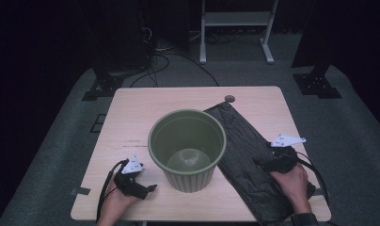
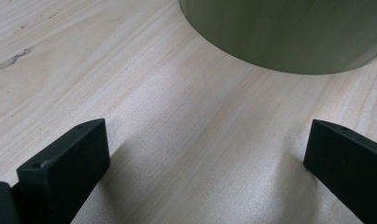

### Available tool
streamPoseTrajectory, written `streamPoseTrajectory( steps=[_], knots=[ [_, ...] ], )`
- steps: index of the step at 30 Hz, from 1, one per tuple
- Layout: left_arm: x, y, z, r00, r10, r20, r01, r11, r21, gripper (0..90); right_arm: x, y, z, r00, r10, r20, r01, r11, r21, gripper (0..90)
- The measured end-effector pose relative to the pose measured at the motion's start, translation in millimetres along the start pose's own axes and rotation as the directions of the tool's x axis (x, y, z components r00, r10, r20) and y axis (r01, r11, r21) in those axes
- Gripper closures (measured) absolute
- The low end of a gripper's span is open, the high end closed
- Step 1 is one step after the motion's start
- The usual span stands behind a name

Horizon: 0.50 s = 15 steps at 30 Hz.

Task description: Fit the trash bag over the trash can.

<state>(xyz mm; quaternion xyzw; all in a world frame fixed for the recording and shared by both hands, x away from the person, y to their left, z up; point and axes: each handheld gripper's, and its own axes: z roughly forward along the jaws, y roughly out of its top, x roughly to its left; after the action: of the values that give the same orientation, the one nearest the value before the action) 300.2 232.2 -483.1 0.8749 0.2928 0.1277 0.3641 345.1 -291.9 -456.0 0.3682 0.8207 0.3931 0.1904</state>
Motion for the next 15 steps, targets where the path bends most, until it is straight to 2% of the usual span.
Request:
streamPoseTrajectory(
  steps=[2,7,15],
  knots=[
    [0.0,0.0,0.0,1.0000,-0.001,0.000,0.001,1.0000,0.000,0.0,-7.8,1.8,2.8,0.9997,0.010,0.021,-0.010,1.000,0.009,10.9],
    [0.0,0.0,0.1,1.0000,-0.001,0.000,0.001,1.0000,-0.001,0.0,-24.7,4.9,10.6,0.9984,0.044,0.035,-0.044,0.999,0.006,10.9],
    [0.0,0.0,0.1,1.0000,-0.001,0.000,0.001,1.0000,0.000,0.0,-39.1,3.5,31.2,0.9962,0.065,0.057,-0.069,0.995,0.074,12.3]
  ],
)
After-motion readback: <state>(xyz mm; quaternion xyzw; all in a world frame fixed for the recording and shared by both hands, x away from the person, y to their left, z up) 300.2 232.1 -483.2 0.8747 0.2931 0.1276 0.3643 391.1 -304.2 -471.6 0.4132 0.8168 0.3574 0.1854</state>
